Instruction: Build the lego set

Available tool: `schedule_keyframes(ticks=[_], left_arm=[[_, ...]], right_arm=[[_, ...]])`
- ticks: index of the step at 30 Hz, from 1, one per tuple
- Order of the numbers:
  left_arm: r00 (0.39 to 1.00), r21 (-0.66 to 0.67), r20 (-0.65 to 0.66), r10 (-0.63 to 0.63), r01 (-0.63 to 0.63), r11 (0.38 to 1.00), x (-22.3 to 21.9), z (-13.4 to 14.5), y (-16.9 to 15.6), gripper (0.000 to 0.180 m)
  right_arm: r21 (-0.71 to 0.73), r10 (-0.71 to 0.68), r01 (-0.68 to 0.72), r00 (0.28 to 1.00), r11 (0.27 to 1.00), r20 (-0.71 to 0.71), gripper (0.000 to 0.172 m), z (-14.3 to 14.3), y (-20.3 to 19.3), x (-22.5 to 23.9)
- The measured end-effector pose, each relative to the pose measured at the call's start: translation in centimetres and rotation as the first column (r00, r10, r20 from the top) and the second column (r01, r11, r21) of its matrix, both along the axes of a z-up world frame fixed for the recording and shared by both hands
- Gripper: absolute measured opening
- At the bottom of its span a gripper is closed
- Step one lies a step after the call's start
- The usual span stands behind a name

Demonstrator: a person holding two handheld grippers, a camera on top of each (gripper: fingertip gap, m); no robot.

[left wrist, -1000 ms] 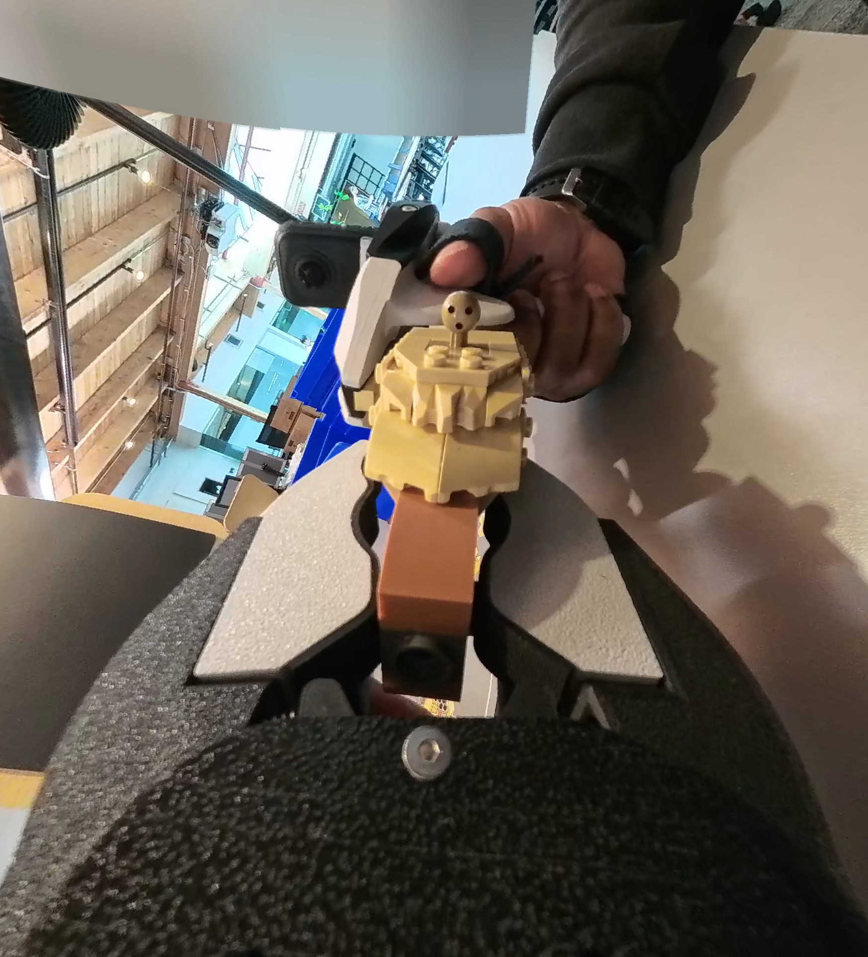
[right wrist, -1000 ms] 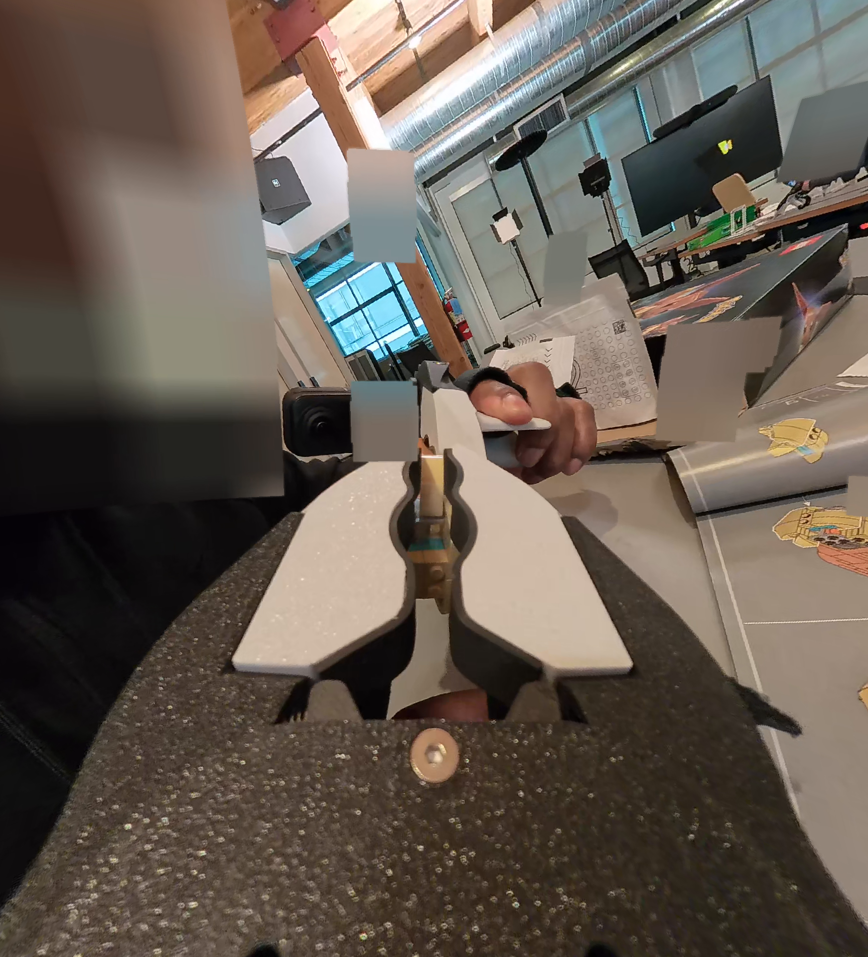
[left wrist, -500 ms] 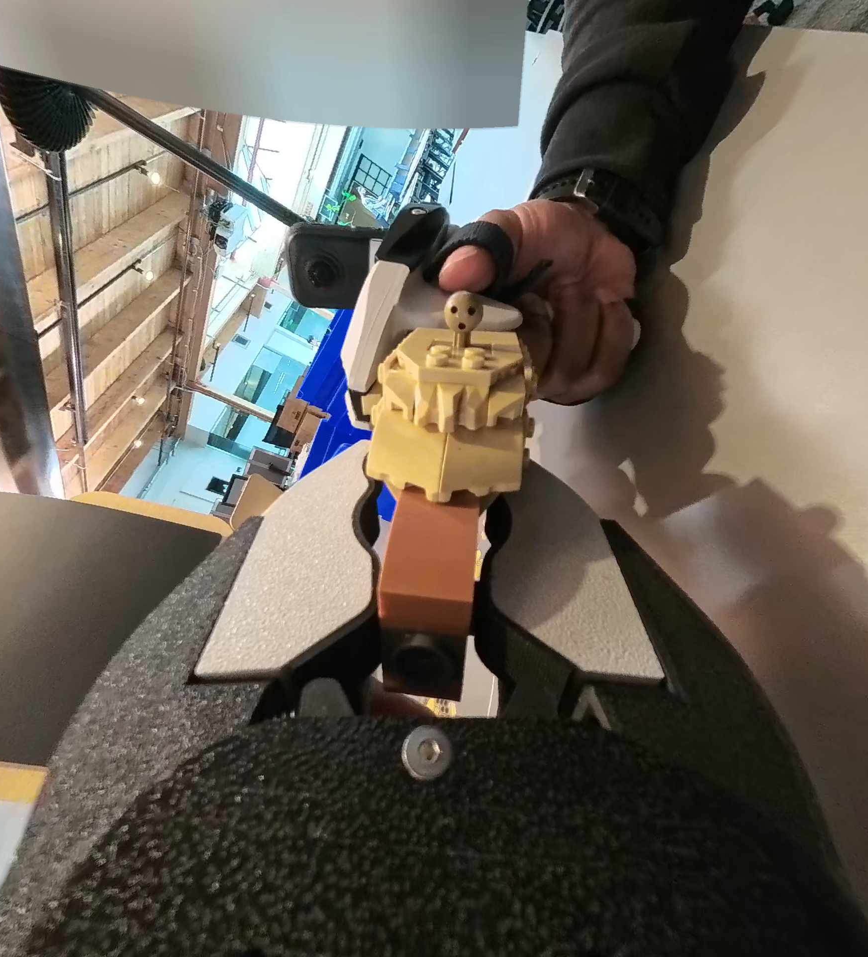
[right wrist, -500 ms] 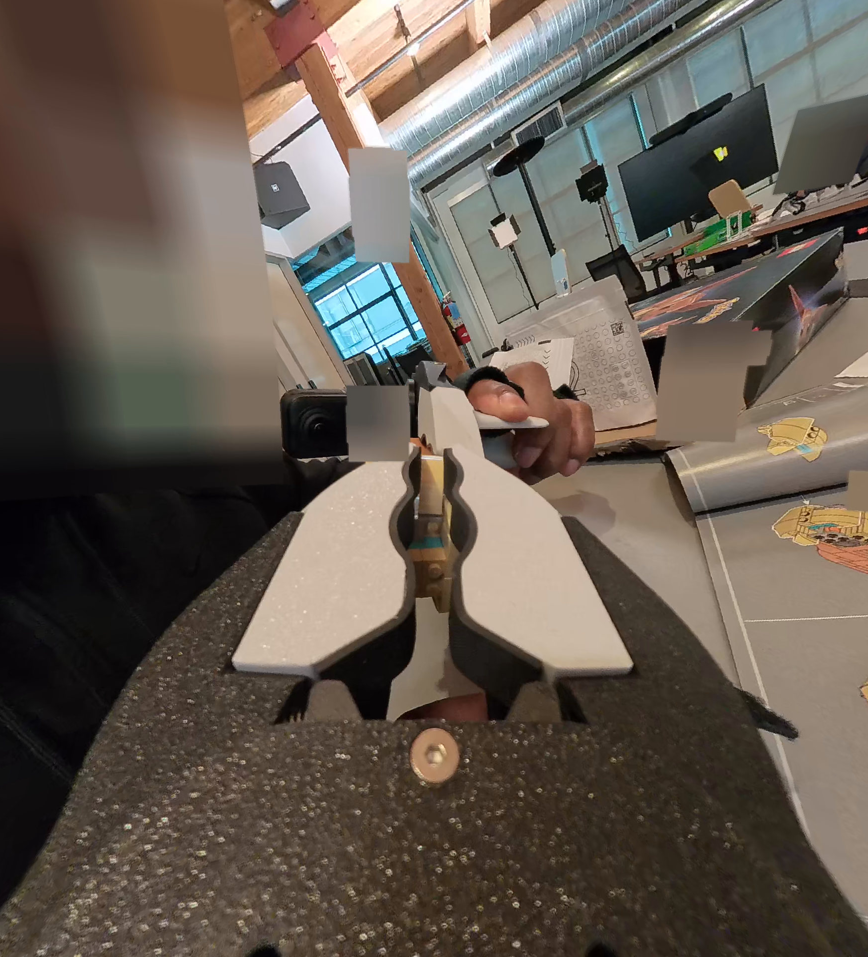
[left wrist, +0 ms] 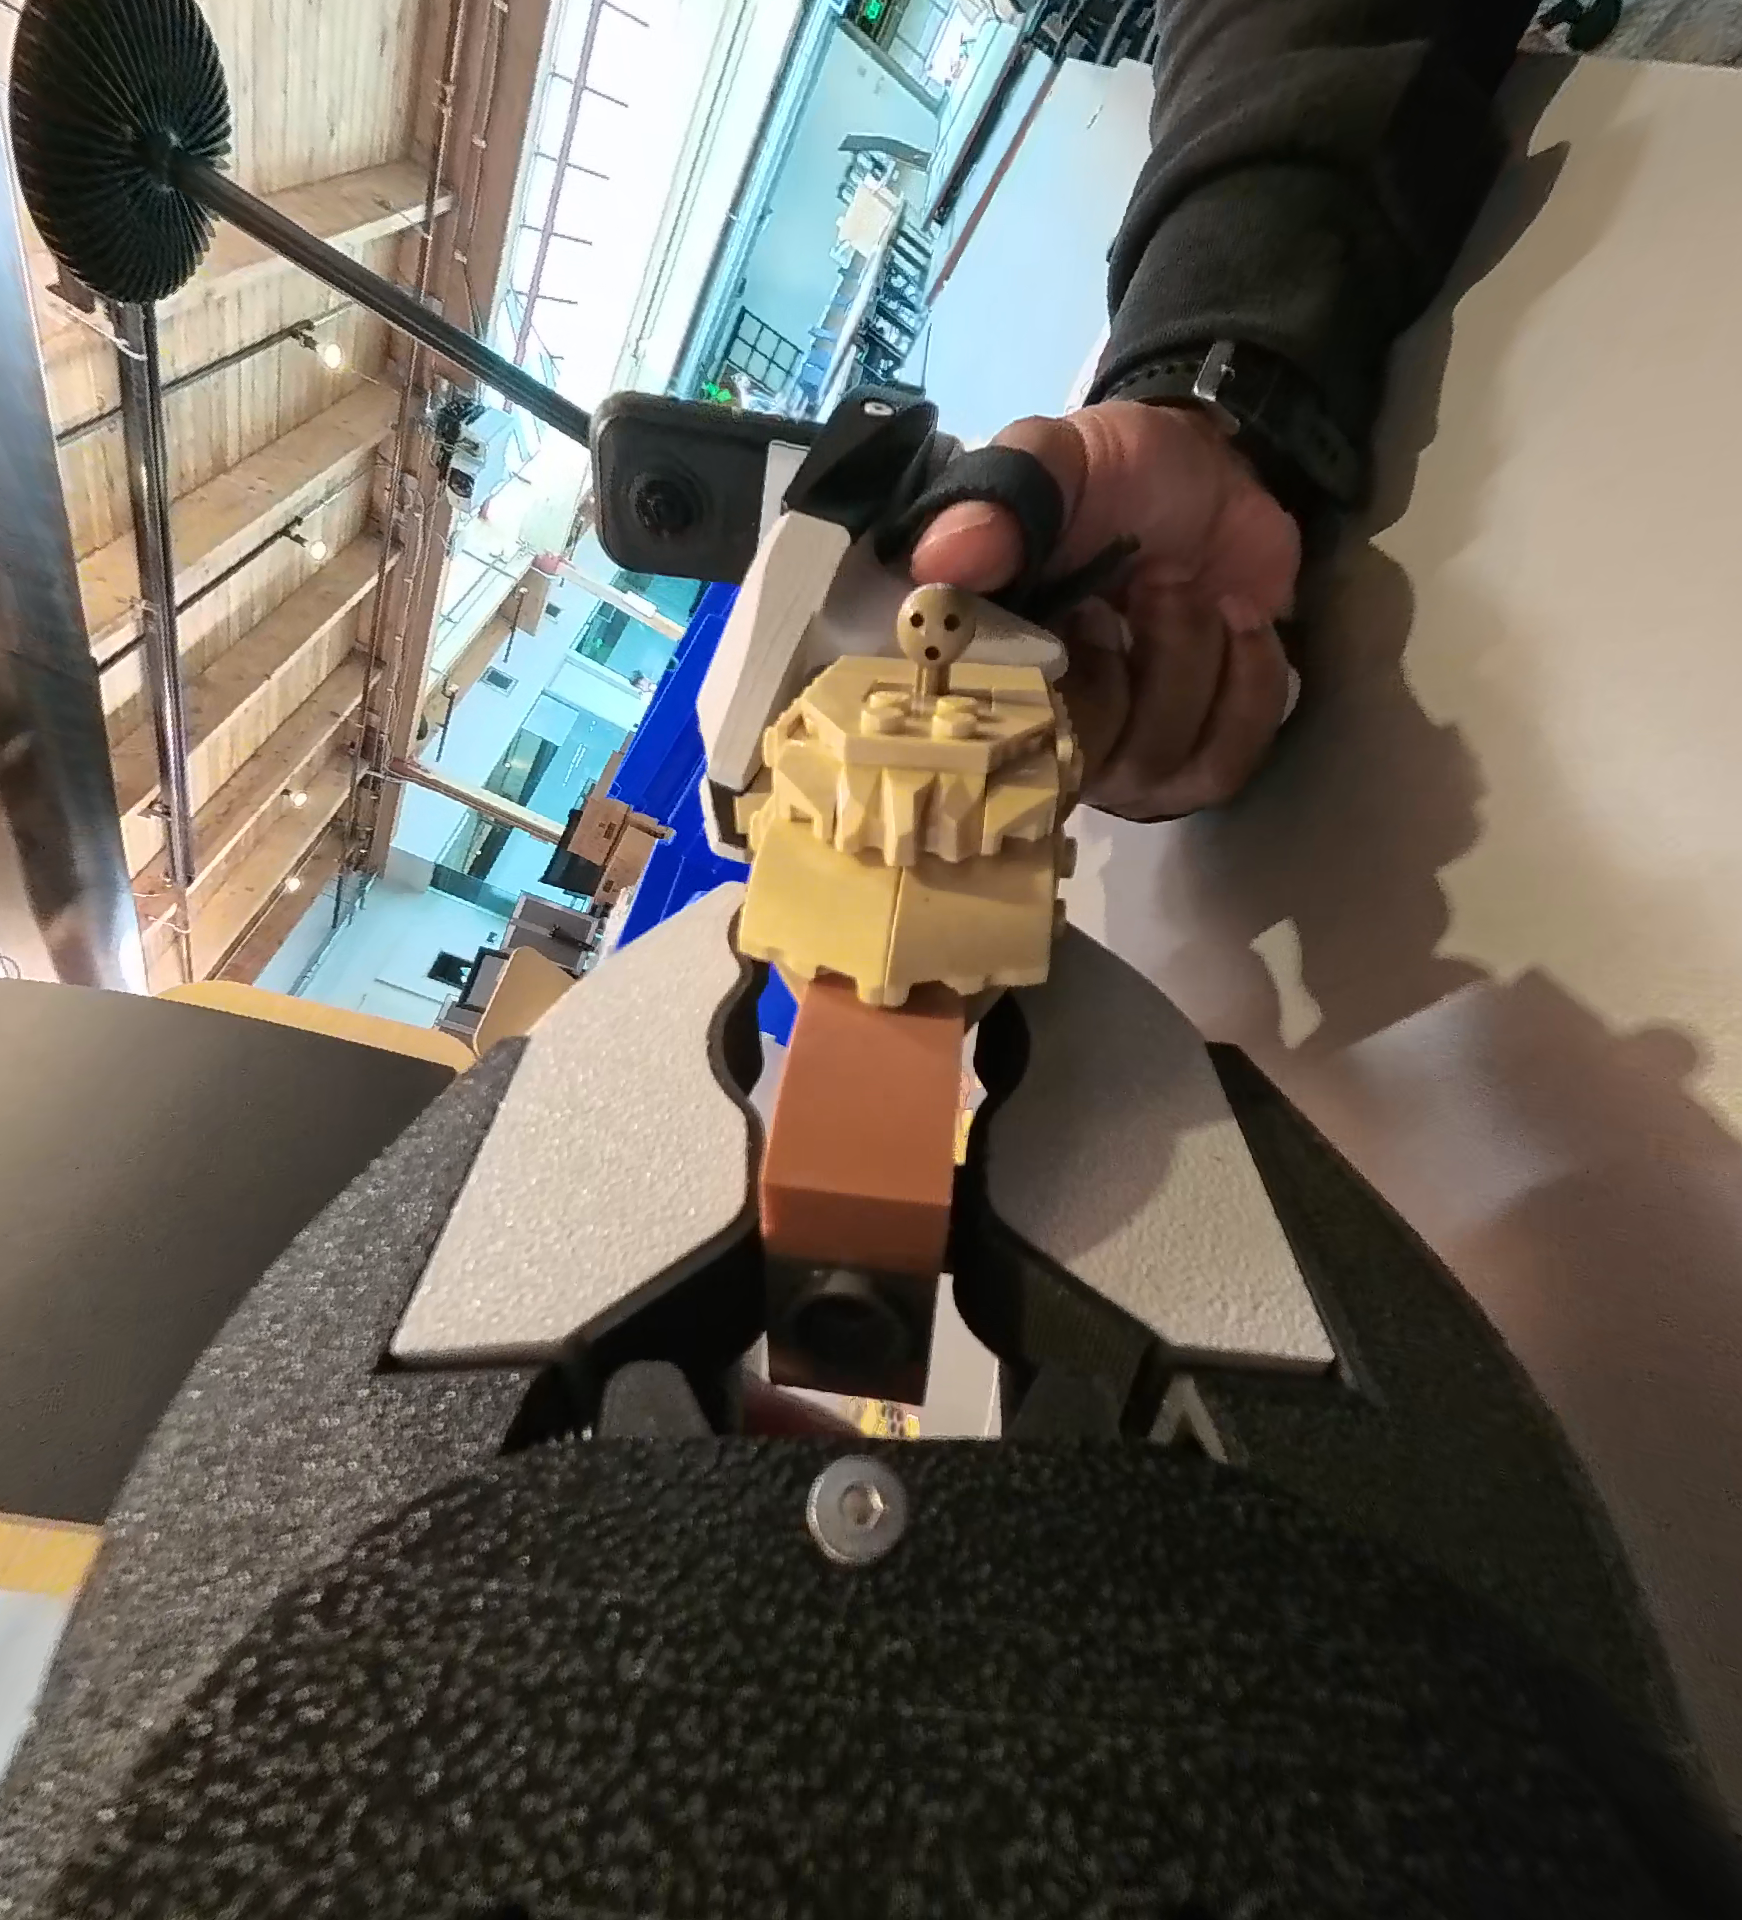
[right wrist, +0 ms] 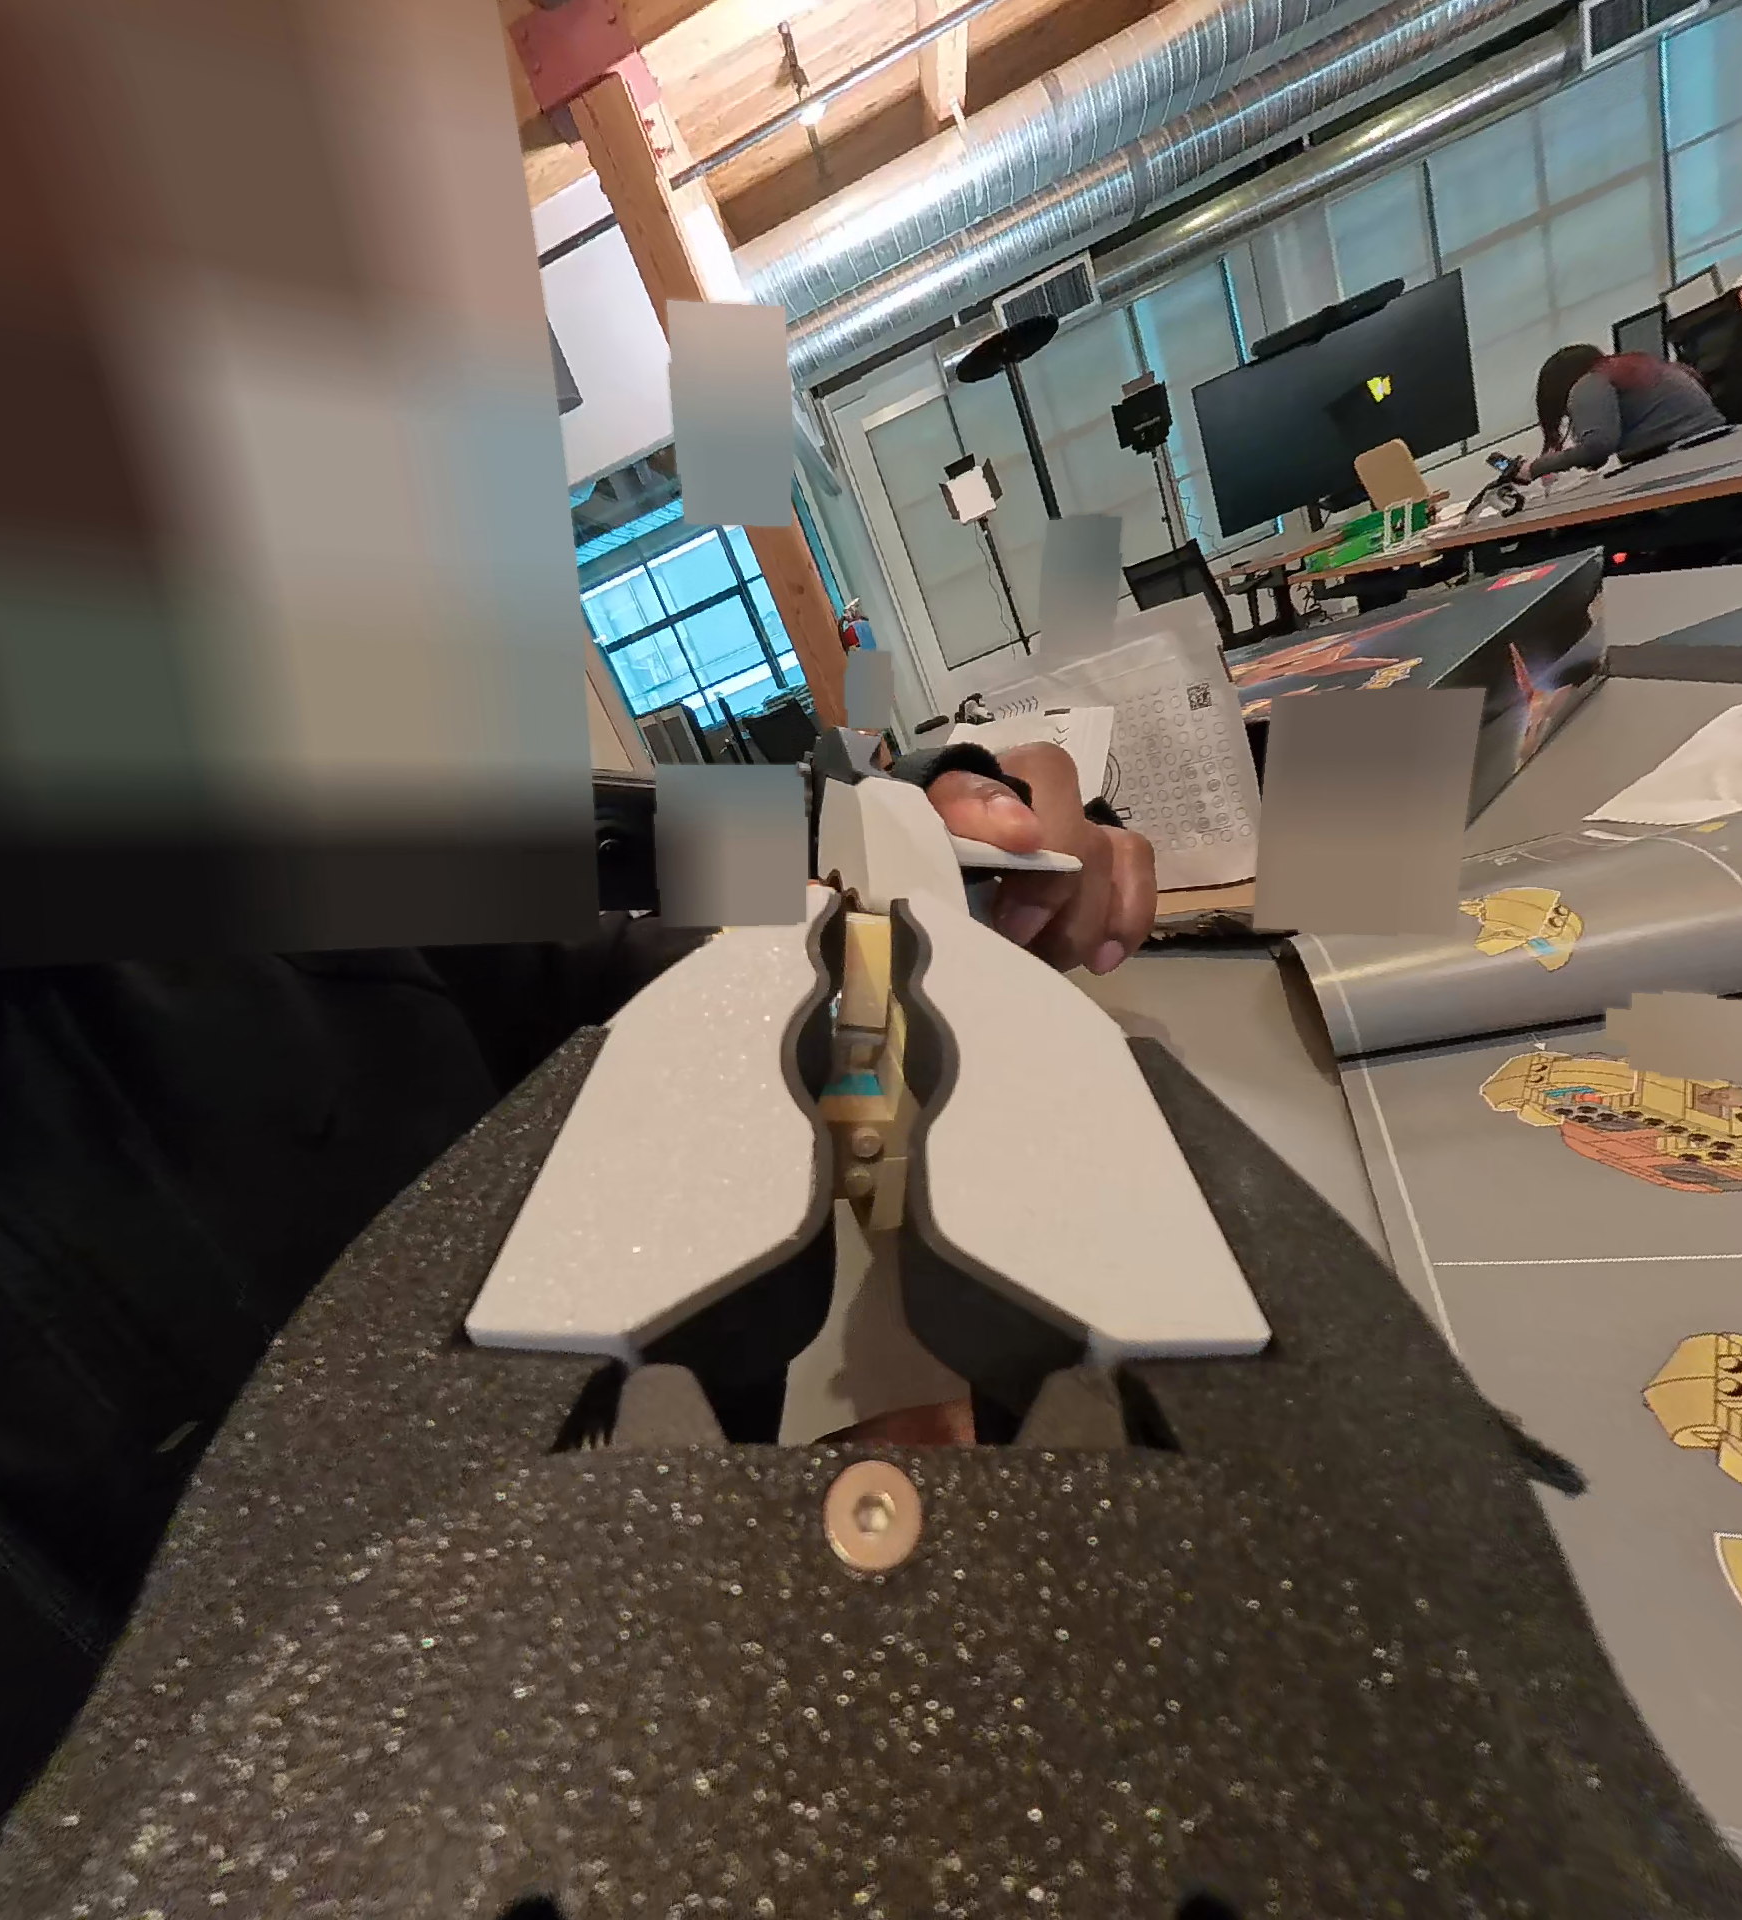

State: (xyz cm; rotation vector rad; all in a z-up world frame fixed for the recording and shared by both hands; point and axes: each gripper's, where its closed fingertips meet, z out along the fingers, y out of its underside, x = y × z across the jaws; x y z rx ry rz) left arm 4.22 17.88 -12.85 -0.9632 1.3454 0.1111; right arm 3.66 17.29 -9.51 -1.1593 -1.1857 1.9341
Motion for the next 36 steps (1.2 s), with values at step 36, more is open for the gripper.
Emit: schedule_keyframes(ticks=[36], left_arm=[[0.997,0.038,-0.068,0.030,-0.027,0.999,0.16,-0.48,0.26,0.037]], right_arm=[[-0.043,-0.028,0.027,1.000,0.999,-0.008,0.021,0.04,0.71,0.18]])
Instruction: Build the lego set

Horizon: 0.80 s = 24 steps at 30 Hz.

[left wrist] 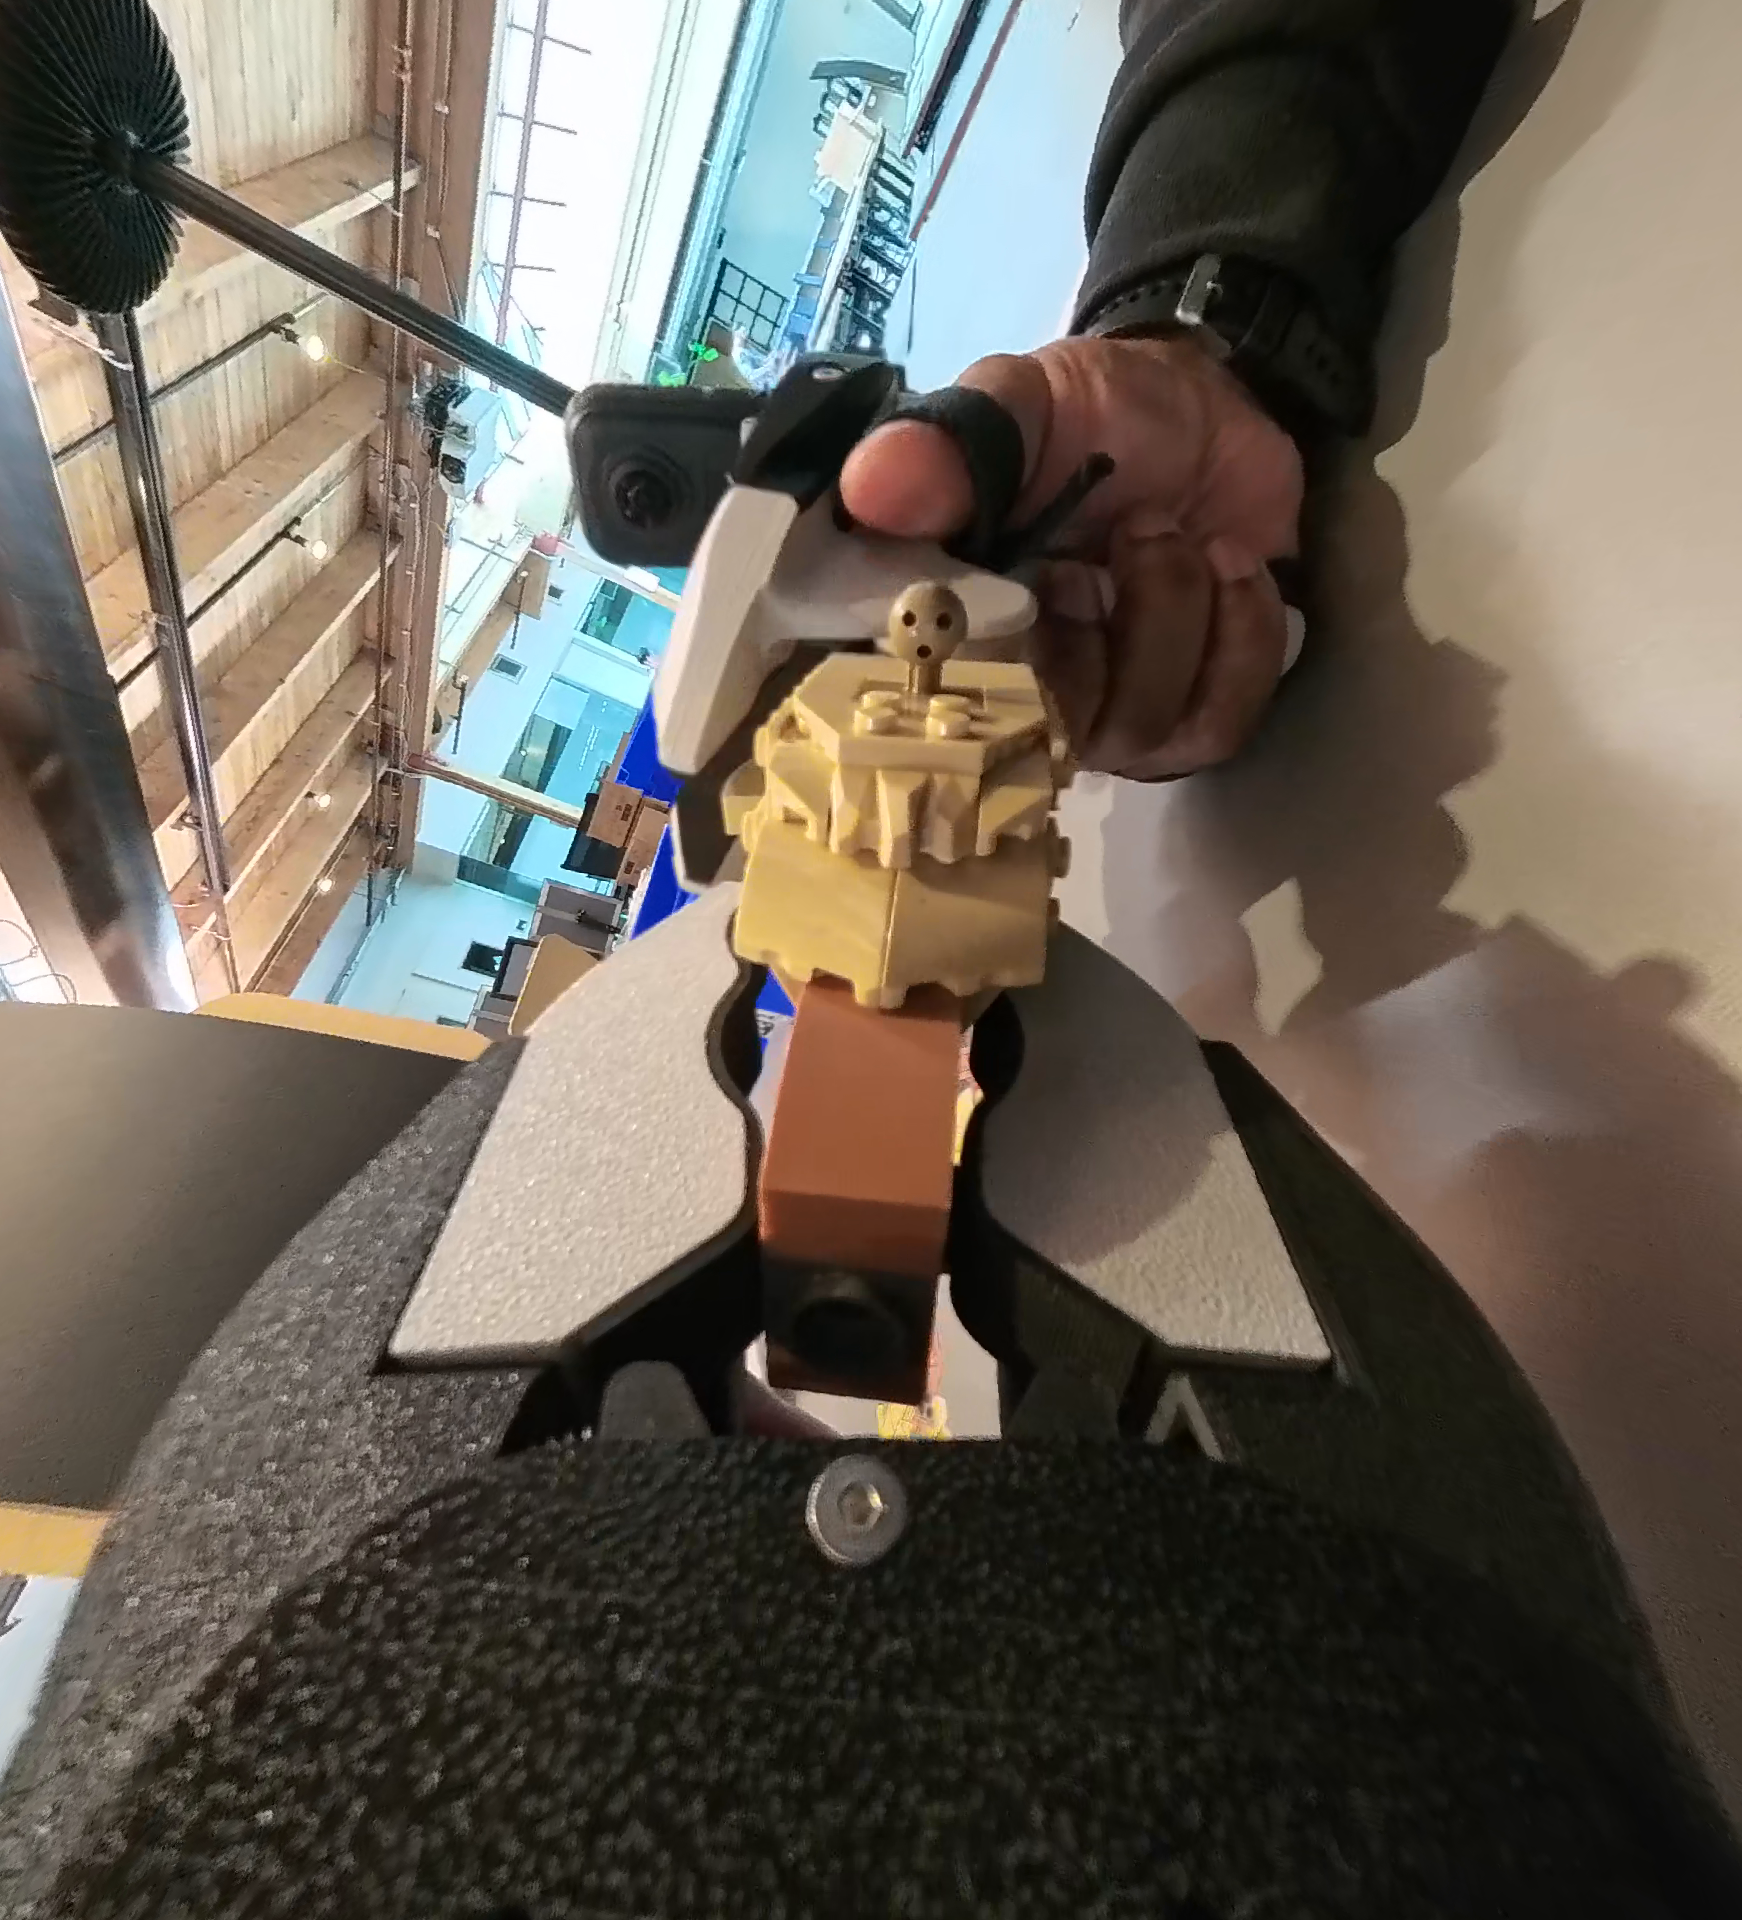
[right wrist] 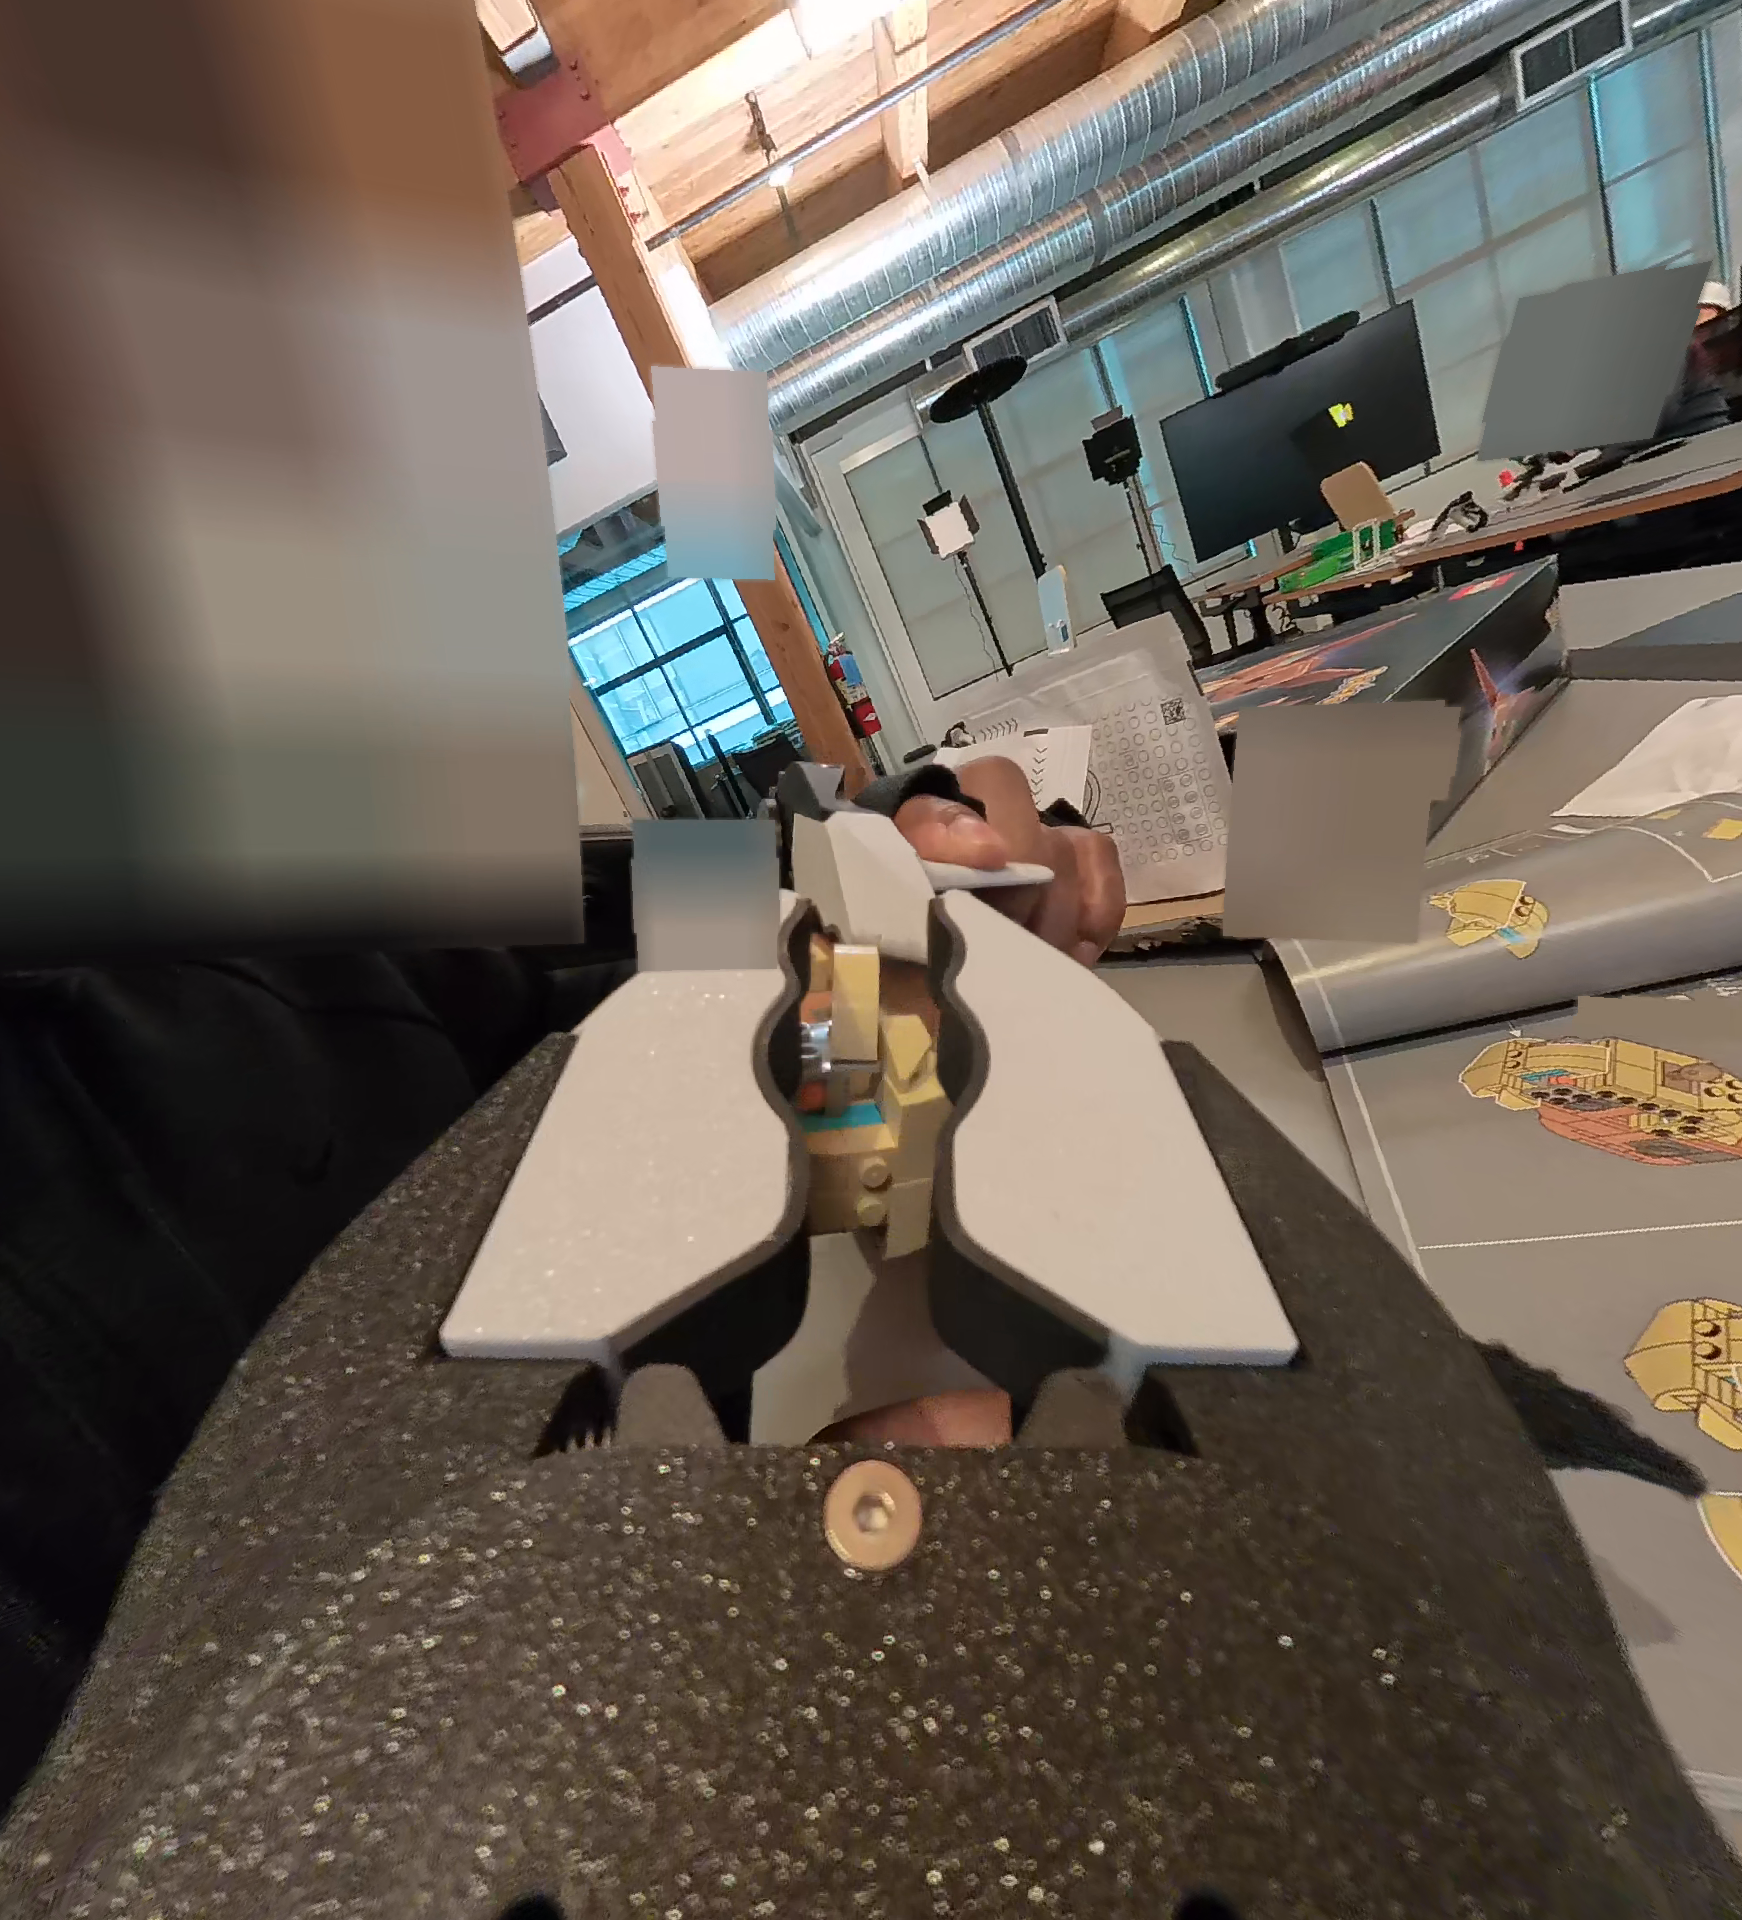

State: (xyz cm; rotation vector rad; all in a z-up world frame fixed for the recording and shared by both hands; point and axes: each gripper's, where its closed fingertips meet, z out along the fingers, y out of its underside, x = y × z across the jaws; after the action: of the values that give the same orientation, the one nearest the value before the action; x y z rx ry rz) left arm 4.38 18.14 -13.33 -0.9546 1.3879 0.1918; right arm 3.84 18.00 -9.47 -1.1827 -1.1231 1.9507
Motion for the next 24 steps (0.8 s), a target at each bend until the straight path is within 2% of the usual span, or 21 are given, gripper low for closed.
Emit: schedule_keyframes(ticks=[3,8,16,24], left_arm=[[1.000,-0.019,0.006,-0.008,0.008,1.000,0.0,-0.3,0.0,0.037],[0.997,-0.073,0.070,-0.017,0.022,0.997,-0.7,0.0,0.1,0.037],[0.997,-0.109,0.053,-0.047,0.053,0.993,-0.7,-0.4,-0.2,0.037],[0.998,-0.128,0.021,-0.057,0.059,0.990,-0.4,-1.0,-0.3,0.037]], right_arm=[[-0.015,0.017,-0.017,1.000,1.000,-0.011,0.028,0.3,0.1,0.3],[-0.016,0.020,-0.020,1.000,1.000,0.019,0.028,0.8,1.3,0.8],[0.156,0.031,-0.057,0.985,0.986,0.167,0.026,-0.1,0.5,0.9],[0.194,0.039,-0.086,0.972,0.977,0.233,0.020,-1.3,0.0,0.7]])
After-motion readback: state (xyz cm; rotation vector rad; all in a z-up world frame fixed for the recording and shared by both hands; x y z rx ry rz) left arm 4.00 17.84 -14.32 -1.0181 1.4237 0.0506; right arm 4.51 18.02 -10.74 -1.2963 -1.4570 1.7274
